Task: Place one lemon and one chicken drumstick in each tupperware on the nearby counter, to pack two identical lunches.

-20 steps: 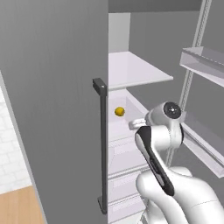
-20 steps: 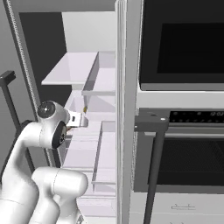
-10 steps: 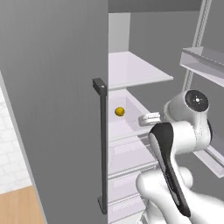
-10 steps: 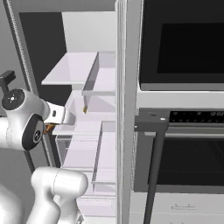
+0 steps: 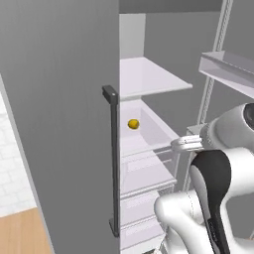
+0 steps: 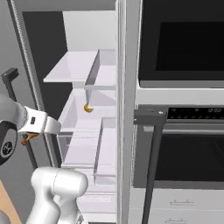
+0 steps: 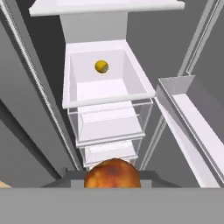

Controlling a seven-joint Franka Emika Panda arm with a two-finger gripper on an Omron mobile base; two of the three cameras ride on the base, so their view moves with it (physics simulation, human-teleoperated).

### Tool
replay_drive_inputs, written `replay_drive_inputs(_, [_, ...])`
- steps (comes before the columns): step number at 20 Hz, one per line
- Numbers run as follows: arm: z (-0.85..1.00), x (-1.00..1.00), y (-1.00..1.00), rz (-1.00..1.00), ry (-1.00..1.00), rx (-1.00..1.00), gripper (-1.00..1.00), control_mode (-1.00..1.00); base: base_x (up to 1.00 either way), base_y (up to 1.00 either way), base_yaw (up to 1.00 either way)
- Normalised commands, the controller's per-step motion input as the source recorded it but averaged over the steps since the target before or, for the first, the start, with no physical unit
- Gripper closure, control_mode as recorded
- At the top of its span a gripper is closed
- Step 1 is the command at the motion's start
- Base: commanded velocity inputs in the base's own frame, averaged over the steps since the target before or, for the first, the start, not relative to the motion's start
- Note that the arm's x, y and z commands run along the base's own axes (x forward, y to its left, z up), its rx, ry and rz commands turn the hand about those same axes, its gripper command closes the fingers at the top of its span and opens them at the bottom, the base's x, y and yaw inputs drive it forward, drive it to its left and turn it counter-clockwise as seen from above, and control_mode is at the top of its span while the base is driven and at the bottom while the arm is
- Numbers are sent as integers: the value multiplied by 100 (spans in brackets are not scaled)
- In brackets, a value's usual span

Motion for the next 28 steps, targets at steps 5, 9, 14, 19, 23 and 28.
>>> replay_drive_inputs(5, [0,0,0,0,0,0,100,100,-100,-41,-8])
replay_drive_inputs(9, [0,0,0,0,0,0,100,100,-100,-76,-18])
replay_drive_inputs(14, [0,0,0,0,0,0,100,100,-76,-97,-23])
replay_drive_inputs(19, [0,0,0,0,0,0,100,100,-15,-100,-20])
replay_drive_inputs(23, [0,0,0,0,0,0,100,100,0,-100,-19])
replay_drive_inputs(28, [0,0,0,0,0,0,100,100,26,-100,-16])
